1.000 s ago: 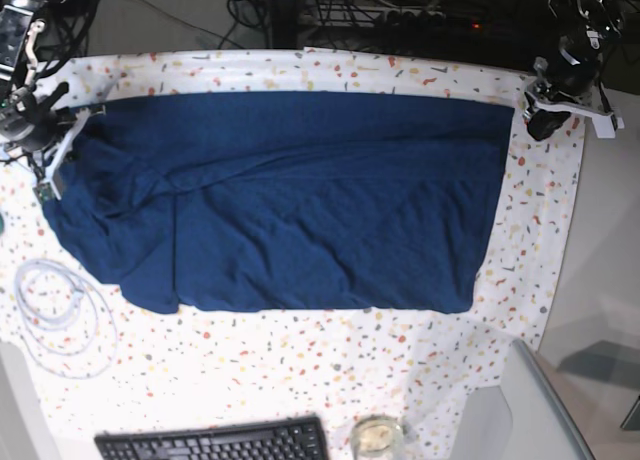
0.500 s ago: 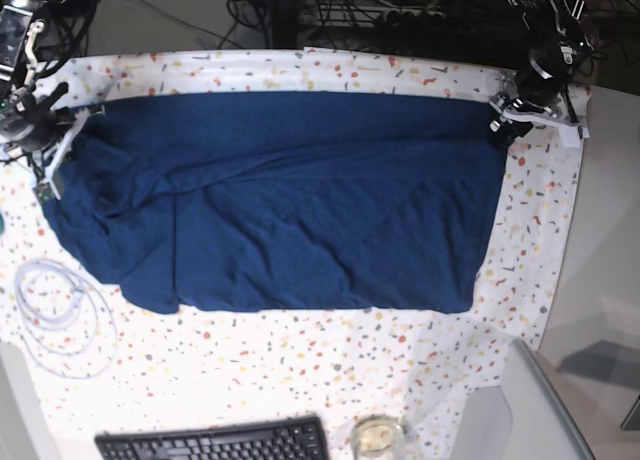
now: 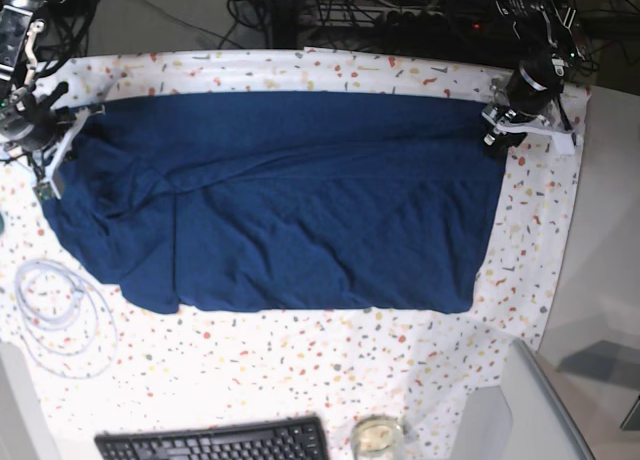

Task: Layout the t-shirt on the table in an organized manner, then fold the t-shirt properly
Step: 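Hold the shirt corners and shift the left gripper along the edge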

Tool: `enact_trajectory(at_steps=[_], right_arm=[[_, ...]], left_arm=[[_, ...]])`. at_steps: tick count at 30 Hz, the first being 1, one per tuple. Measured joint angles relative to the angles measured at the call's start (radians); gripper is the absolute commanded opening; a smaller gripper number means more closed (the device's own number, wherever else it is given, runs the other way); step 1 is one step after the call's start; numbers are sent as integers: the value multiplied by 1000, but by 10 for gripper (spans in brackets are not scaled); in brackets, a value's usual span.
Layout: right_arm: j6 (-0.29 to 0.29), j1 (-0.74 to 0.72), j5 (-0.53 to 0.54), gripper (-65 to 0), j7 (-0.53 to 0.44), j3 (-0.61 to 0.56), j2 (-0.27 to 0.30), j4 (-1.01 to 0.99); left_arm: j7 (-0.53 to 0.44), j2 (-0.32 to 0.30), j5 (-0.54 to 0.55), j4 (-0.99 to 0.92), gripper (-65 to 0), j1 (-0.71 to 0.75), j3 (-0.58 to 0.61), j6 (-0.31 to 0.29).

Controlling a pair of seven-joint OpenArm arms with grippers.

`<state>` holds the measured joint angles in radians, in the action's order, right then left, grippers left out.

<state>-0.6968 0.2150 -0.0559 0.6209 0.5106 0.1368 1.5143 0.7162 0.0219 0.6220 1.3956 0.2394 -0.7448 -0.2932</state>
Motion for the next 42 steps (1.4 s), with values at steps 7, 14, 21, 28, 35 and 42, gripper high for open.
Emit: enact_trajectory(at_steps=[7, 14, 21, 28, 35, 42], right_arm=[[0, 0, 0, -650, 0, 0, 0, 0], [0, 2, 0, -650, 0, 1, 0, 0], [0, 2, -1, -650, 0, 3, 1, 0], [0, 2, -1, -650, 0, 3, 1, 0], [0, 2, -1, -650, 0, 3, 1, 0], [0, 2, -1, -650, 0, 3, 1, 0]], left_arm=[[-1, -2, 0, 0, -398, -1, 0, 5], [-1, -2, -3, 0, -398, -26, 3, 6], [-1, -5, -4, -37, -400, -46, 7, 6], [-12, -8, 4, -61, -400, -40, 6, 6], [-12, -8, 4, -61, -402, -42, 6, 6], [-8, -8, 1, -61, -561, -42, 6, 6]])
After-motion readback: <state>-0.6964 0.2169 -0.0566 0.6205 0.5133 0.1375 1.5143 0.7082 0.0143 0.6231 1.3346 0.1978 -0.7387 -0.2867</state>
